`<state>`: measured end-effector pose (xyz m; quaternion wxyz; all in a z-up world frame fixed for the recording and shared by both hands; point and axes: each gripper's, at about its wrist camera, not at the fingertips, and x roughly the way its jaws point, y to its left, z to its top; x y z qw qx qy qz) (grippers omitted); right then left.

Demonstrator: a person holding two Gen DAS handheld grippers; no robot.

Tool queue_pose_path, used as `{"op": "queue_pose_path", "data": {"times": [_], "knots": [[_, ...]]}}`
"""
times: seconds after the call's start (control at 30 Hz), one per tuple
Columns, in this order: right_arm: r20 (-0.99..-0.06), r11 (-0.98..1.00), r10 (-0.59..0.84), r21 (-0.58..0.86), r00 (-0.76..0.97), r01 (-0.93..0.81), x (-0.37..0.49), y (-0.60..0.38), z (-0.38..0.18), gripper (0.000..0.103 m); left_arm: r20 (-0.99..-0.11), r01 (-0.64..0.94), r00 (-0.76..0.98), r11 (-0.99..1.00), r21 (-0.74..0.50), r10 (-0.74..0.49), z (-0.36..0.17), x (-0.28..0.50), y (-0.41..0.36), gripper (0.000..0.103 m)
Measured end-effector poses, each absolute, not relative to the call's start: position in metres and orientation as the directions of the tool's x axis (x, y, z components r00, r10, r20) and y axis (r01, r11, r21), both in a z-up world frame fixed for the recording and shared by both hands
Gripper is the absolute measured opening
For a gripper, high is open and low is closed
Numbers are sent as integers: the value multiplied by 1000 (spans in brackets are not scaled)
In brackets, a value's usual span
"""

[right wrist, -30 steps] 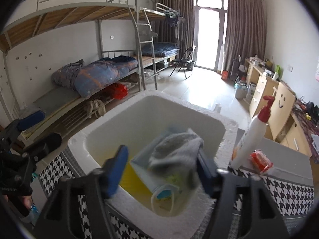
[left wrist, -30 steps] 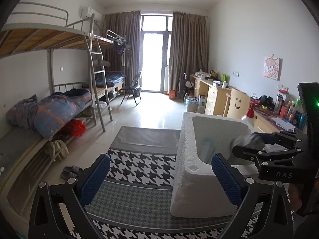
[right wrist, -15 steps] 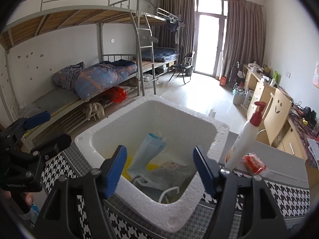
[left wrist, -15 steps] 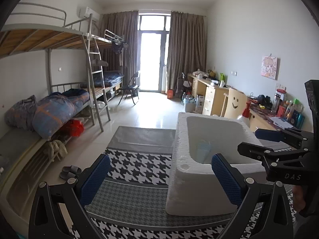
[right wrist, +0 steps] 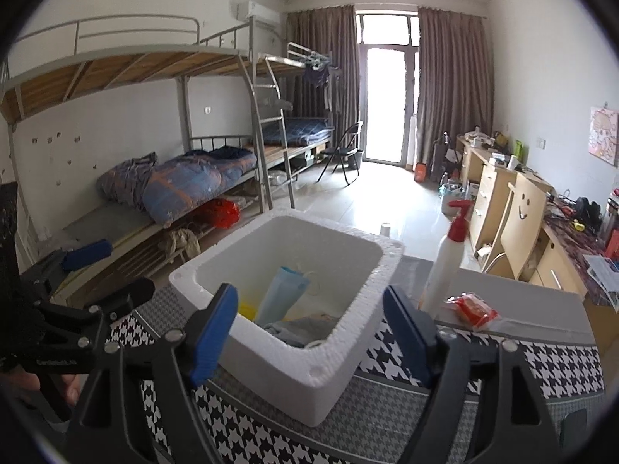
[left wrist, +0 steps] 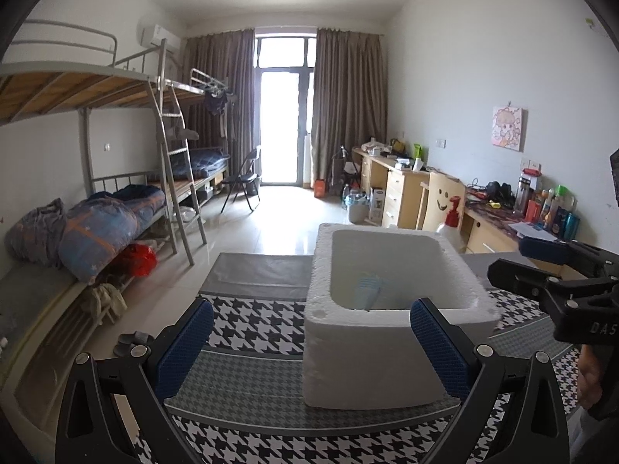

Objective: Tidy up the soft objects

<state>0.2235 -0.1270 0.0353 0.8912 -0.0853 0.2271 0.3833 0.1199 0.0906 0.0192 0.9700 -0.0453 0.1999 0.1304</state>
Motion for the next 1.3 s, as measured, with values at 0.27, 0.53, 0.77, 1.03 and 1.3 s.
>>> {"op": "queue_pose_path", "data": {"times": [0.27, 0.53, 0.77, 1.03, 1.3], "knots": [[-414, 721, 640, 33, 647, -692, 208, -147, 41, 101, -377, -263, 897, 964, -31, 233, 28, 110, 78, 102], [-391, 728, 644, 47, 658, -684, 196, -165, 42, 101, -369, -243, 904, 970, -30, 215, 29, 100, 67, 102], [-377, 743, 632, 47, 677, -668, 180, -177, 38, 101, -336, -243, 916, 970, -27, 220, 30, 87, 52, 102], [-354, 755, 622, 34, 699, -655, 160, -191, 34, 101, -279, -234, 934, 972, -9, 223, 28, 72, 36, 102], [-309, 762, 624, 34, 718, -647, 147, -205, 33, 101, -255, -211, 946, 977, -17, 200, 30, 60, 26, 102]]}}
